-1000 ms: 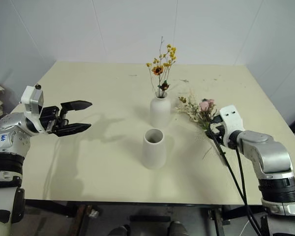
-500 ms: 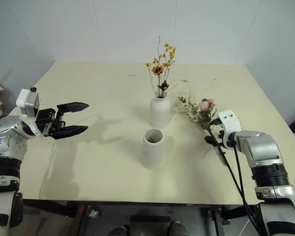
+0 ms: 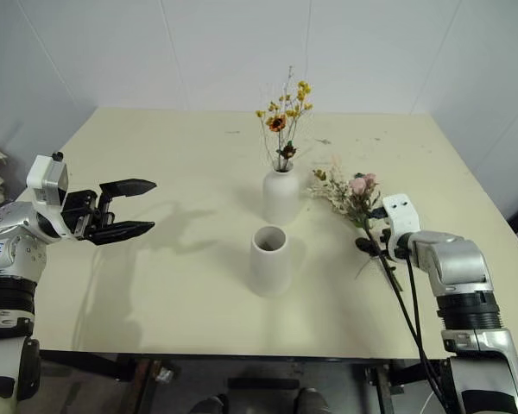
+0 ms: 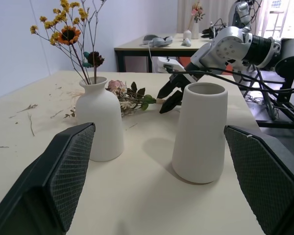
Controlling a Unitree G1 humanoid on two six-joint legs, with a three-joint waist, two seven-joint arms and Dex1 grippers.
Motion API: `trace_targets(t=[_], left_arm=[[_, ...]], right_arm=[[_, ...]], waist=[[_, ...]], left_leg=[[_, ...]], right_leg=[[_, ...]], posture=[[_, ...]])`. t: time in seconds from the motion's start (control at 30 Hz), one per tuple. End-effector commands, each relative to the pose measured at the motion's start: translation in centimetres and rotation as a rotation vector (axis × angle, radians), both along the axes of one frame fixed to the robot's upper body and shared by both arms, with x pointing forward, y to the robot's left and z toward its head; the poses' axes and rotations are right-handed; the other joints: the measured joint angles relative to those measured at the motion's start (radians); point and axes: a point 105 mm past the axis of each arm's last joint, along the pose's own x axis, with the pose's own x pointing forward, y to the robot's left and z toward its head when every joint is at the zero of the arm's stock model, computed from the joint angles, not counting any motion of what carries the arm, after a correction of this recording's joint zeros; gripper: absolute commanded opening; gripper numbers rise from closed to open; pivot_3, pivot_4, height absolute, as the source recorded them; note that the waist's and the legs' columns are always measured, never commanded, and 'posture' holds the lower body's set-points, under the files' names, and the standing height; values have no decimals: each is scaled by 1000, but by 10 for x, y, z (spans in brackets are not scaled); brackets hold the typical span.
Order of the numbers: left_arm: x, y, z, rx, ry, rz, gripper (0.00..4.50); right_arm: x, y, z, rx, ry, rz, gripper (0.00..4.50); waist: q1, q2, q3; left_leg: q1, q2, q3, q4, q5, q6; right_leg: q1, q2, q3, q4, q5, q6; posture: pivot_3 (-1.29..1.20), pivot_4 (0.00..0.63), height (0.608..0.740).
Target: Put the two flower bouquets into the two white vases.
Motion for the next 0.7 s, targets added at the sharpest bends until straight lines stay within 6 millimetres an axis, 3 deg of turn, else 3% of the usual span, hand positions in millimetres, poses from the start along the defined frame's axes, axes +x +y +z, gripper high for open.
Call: trace_targets(t=[0.03,0.1,0.5,0.7], left_arm=[[-9,-4,6,36,-43,-85,4500],[-10,-4,5,36,-44,-87,4500],[-11,-3,5,38,-49,-91,4500],[-11,-3,5,38,-50,-90,4500]], right_arm=[[-2,0,13,1,-48,-3,4284],[-2,0,12,-4,-45,-3,3834],[-4,-6,14,-2,-65,-43,8],[2,-17,57,28,-325,-111,8]], waist=[[0,0,0],[0,0,0],[2,0,0],[1,0,0]], left_leg=[[0,0,0,0,0,0],[0,0,0,0,0,0],[0,0,0,0,0,0],[0,0,0,0,0,0]], right_leg=[[0,0,0,0,0,0],[0,0,0,0,0,0],[0,0,0,0,0,0],[0,0,0,0,0,0]], posture=[[0,150,740],[0,150,740],[0,150,740],[0,150,740]])
